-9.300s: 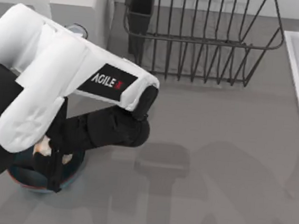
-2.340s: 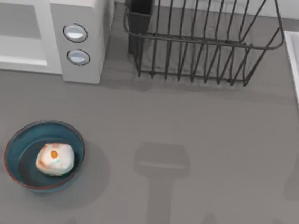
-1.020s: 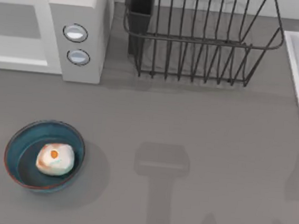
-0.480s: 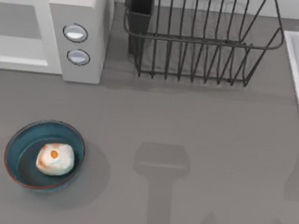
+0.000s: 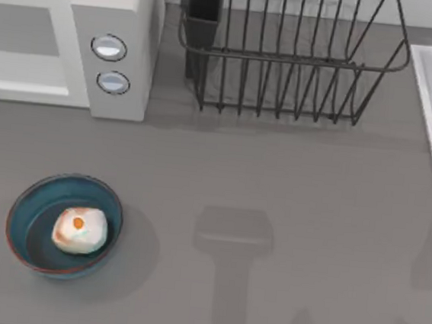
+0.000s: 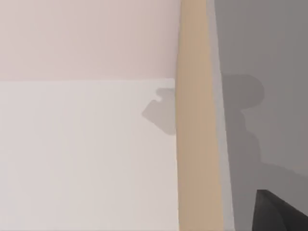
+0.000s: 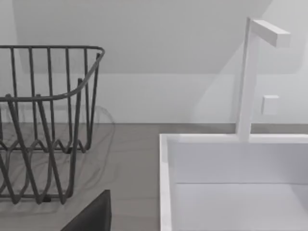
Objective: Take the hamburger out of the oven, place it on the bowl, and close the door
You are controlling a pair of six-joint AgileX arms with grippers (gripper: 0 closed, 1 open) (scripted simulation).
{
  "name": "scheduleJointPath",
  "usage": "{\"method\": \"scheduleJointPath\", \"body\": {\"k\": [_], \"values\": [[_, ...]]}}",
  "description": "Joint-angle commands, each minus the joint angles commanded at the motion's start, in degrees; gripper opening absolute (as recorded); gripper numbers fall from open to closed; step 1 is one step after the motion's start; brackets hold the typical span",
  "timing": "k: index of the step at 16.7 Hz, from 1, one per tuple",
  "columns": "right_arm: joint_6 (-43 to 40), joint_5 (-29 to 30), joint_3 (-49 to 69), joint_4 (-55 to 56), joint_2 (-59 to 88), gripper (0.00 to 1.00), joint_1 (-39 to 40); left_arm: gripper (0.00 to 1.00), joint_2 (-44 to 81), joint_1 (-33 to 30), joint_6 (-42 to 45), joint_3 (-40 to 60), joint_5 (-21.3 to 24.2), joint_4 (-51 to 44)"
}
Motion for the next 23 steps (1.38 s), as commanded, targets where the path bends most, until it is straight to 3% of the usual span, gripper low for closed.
{"method": "scheduleJointPath", "body": {"k": [4,9,18,23], "values": [[0.0,0.0,0.0,0.0,0.0,1.0,0.0,0.0,2.84,0.18,0.15,-6.03,0.1,7.94],[0.0,0.0,0.0,0.0,0.0,1.0,0.0,0.0,2.64,-0.17,0.0,-6.62,0.07,8.37],[0.0,0.0,0.0,0.0,0.0,1.0,0.0,0.0,-13.11,-8.78,-9.55,-26.59,-4.18,17.79],[0.0,0.0,0.0,0.0,0.0,1.0,0.0,0.0,-15.02,-9.9,-10.79,-28.55,-4.73,19.01]]}}
